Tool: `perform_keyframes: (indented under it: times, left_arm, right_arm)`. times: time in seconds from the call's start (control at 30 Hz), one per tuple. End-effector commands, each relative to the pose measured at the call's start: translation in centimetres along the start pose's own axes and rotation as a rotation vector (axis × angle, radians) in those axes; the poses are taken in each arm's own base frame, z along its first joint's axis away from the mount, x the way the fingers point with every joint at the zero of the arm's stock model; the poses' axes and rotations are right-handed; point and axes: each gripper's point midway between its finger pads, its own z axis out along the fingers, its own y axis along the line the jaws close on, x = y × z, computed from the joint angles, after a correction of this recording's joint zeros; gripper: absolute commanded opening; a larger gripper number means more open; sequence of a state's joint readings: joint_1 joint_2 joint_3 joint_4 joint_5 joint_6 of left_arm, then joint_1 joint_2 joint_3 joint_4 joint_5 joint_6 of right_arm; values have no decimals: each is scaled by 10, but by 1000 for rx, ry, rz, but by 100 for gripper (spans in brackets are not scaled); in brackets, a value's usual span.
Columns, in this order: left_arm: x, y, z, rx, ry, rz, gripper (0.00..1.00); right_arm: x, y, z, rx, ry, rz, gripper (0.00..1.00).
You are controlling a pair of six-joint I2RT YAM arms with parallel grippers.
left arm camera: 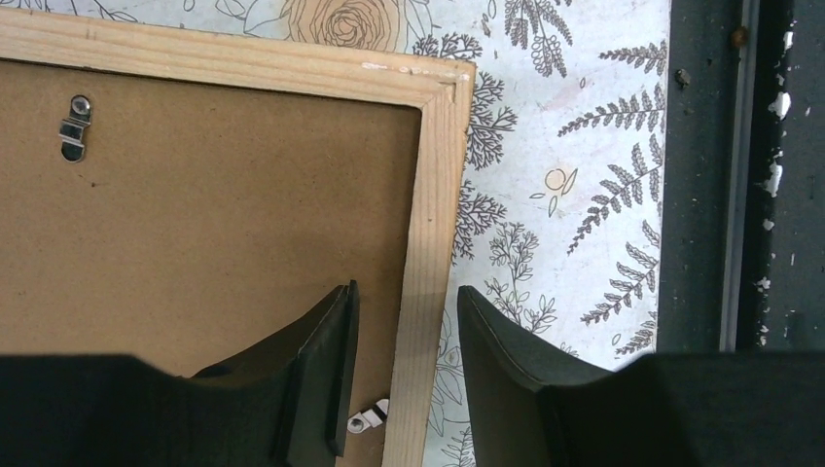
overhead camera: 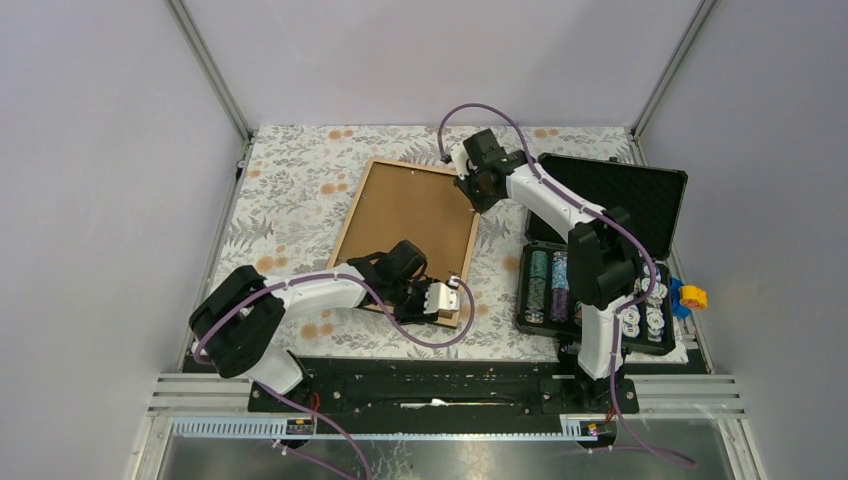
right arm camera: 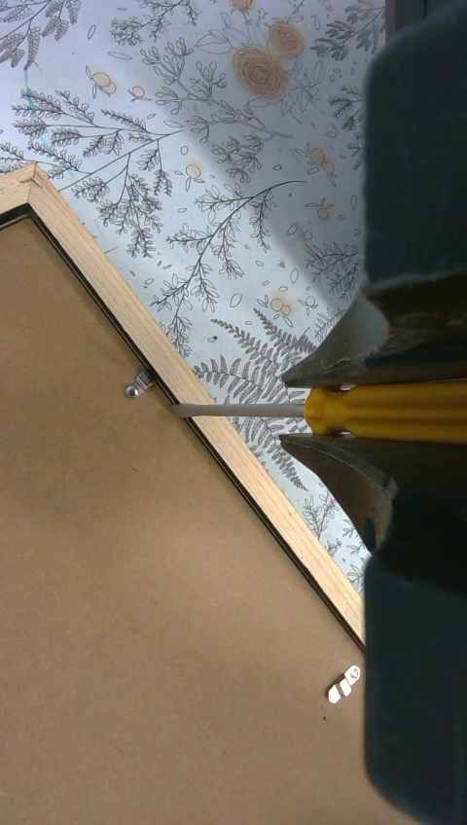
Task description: Take the photo out of the frame
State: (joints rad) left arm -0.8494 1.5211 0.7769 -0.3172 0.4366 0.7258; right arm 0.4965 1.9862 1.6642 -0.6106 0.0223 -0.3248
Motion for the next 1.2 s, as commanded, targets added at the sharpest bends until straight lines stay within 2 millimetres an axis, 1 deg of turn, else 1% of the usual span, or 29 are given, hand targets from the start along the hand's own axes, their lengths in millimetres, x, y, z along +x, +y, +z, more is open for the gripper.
perform_keyframes:
  times: [0.0, 0.1, 0.27, 0.7, 0.97, 1.17]
  left_arm:
    - [8, -18, -5, 68, 3, -8, 47]
    - [11, -18, -8, 75, 16, 4, 45]
    - [16, -22, -8, 91, 28, 1, 38]
    - [18, -21, -9, 100, 39, 11, 35]
    - [22, -21, -9, 102, 61, 16, 35]
    - [24, -20, -8, 101, 66, 22, 34]
  right_arm:
    - [-9, -11, 1, 56, -15, -27, 0]
    - [-9, -15, 5, 77, -14, -34, 0]
    - [-13, -24, 5, 124, -27, -41, 0]
    - [-23, -23, 16, 110, -42, -33, 0]
    - [-27, -12, 21, 53, -54, -5, 0]
    - [-27, -1, 19, -6, -58, 18, 0]
